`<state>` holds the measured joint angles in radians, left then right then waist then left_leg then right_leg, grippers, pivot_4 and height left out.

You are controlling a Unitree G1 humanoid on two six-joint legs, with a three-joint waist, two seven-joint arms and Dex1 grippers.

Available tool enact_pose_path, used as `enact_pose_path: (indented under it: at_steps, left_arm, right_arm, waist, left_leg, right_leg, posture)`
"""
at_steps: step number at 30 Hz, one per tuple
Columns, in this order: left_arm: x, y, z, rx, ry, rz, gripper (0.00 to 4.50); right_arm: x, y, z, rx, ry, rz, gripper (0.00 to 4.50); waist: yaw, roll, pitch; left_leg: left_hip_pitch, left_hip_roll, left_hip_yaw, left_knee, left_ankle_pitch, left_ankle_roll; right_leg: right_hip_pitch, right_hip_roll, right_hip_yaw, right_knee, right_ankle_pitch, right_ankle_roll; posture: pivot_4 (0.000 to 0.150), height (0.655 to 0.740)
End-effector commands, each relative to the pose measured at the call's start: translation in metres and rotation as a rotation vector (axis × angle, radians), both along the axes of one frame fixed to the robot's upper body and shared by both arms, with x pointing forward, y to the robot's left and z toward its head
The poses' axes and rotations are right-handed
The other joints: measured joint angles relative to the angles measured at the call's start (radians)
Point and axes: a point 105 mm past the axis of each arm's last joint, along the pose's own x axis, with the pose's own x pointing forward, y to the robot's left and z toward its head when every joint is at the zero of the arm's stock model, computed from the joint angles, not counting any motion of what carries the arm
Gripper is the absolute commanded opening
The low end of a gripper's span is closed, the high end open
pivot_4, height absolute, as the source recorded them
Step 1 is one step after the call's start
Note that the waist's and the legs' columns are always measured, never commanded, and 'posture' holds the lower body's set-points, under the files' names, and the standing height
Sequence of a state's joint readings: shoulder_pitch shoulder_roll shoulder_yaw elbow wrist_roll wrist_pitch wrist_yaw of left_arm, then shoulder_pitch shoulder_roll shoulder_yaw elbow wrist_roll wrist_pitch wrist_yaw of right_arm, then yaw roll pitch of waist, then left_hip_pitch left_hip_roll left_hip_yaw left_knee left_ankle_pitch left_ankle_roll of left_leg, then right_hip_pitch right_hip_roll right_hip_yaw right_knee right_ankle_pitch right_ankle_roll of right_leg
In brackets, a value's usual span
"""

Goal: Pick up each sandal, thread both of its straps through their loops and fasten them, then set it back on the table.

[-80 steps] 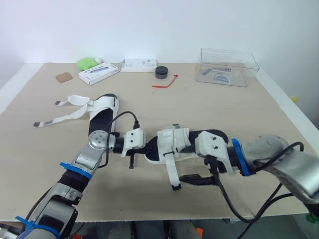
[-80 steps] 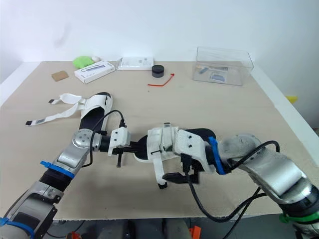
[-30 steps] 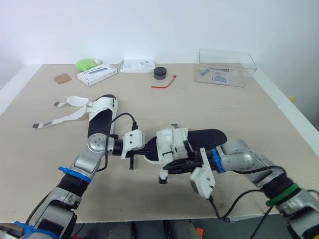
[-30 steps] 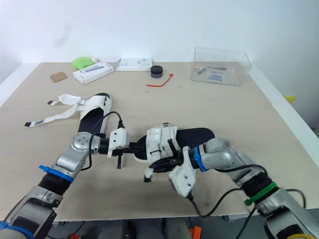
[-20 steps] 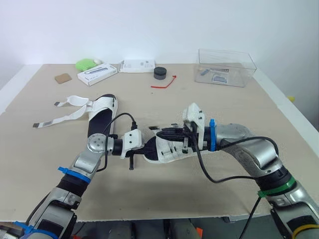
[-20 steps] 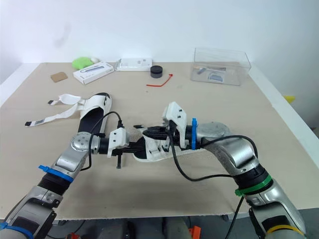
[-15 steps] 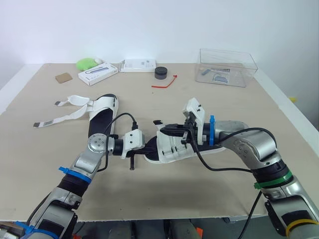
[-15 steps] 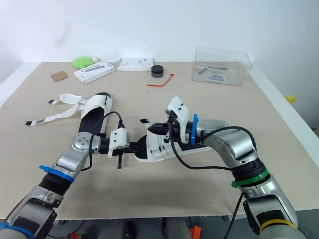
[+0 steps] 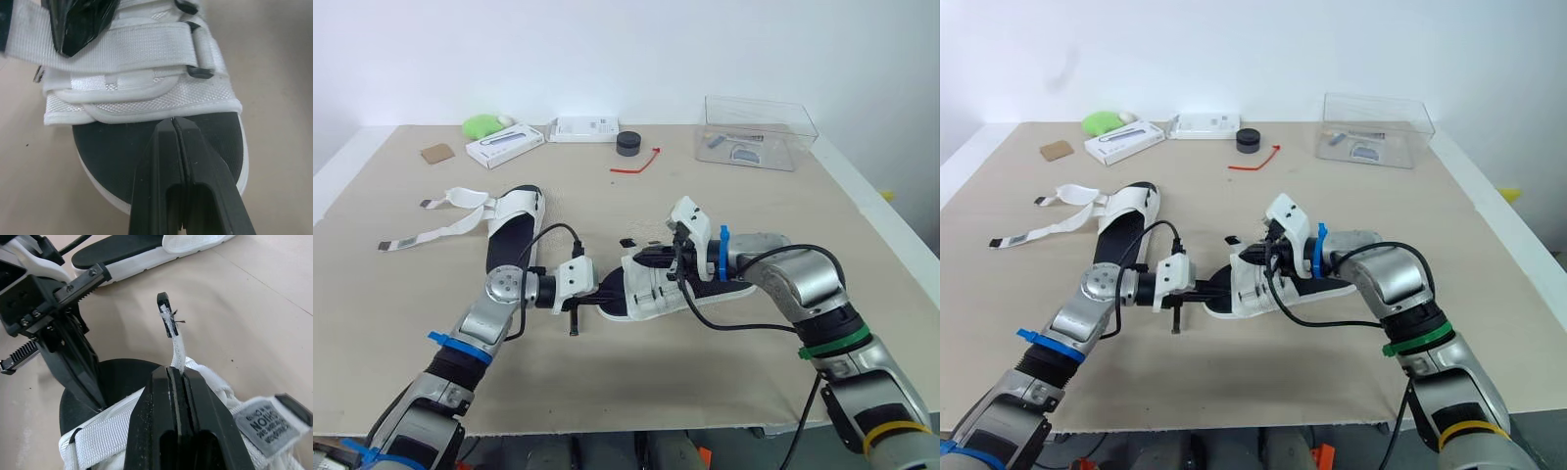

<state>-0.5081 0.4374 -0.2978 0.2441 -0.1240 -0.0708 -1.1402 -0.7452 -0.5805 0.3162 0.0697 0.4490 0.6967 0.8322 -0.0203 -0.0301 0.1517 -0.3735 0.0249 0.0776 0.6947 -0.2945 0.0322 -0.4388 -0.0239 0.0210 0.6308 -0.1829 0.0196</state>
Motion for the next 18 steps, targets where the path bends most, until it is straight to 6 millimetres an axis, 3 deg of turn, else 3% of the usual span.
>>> enact_pose_path:
  at_steps: [1,2,3,4,6,10,13,17,18]
  left_arm:
    - [-0.009,0.006,-0.027,0.072,0.089,0.005,0.0]
    - [-0.01,0.006,-0.027,0.073,0.089,0.006,0.0]
    - [-0.01,0.006,-0.027,0.073,0.09,0.008,0.0]
    - [-0.01,0.007,-0.027,0.074,0.09,0.011,0.0]
    - [-0.01,0.008,-0.027,0.075,0.09,0.015,0.0]
    - [-0.009,0.01,-0.026,0.077,0.088,0.019,0.0]
    - [-0.007,0.011,-0.025,0.078,0.085,0.021,0.0]
    - [-0.005,0.012,-0.024,0.081,0.08,0.025,0.0]
    - [-0.005,0.012,-0.024,0.081,0.08,0.025,0.0]
  right_arm:
    - [0.017,-0.015,0.017,-0.028,-0.105,-0.08,0.86]
    - [0.018,-0.015,0.02,-0.027,-0.127,-0.08,1.53]
    - [0.019,-0.013,0.03,-0.017,-0.19,-0.077,1.58]
    - [0.019,-0.011,0.04,-0.001,-0.243,-0.071,2.01]
    - [0.018,-0.004,0.058,0.042,-0.308,-0.058,2.42]
    - [0.013,0.009,0.073,0.099,-0.356,-0.012,2.42]
    - [0.009,0.019,0.079,0.126,-0.394,0.021,1.68]
    - [0.009,0.024,0.076,0.11,-0.401,0.048,0.14]
    - [0.008,0.025,0.074,0.1,-0.4,0.057,0.06]
  waist:
    - [0.0,0.0,0.0]
    - [0.0,0.0,0.0]
    - [-0.001,0.0,0.0]
    - [-0.001,0.0,0.0]
    - [-0.001,0.0,0.0]
    - [-0.002,0.0,0.0]
    - [-0.003,0.0,0.0]
    - [-0.001,0.0,0.0]
    - [-0.001,0.0,0.0]
  left_leg:
    - [0.0,0.0,0.0,0.0,0.0,0.0]
    - [0.0,0.0,0.0,0.0,0.0,0.0]
    - [0.0,0.001,0.0,0.0,0.0,0.0]
    - [0.0,0.001,0.0,0.0,0.0,0.0]
    - [0.0,0.002,0.0,0.0,0.0,0.0]
    - [0.0,0.003,0.001,0.0,0.0,0.0]
    - [0.0,0.003,0.001,-0.003,0.0,0.0]
    - [0.0,0.003,-0.001,-0.005,0.0,0.0]
    - [0.0,0.003,-0.001,-0.005,0.0,0.0]
  right_leg:
    - [0.0,0.0,0.0,0.0,0.0,0.0]
    - [0.0,0.0,0.0,0.0,0.0,0.0]
    - [0.0,0.001,0.0,0.0,0.0,0.0]
    - [0.0,0.001,0.0,0.0,0.0,0.0]
    - [0.0,0.002,0.0,0.0,0.0,0.0]
    - [-0.001,0.003,0.0,0.0,0.0,0.0]
    - [-0.002,0.003,0.0,0.0,0.0,-0.005]
    - [-0.002,0.005,0.0,0.0,-0.001,-0.006]
    - [-0.002,0.004,0.0,0.0,-0.001,-0.006]
  posture:
    - [0.15,0.74]
    - [0.15,0.74]
    - [0.15,0.74]
    - [0.15,0.74]
    - [0.15,0.74]
    - [0.15,0.74]
    - [0.15,0.74]
    - [0.15,0.74]
    - [0.15,0.74]
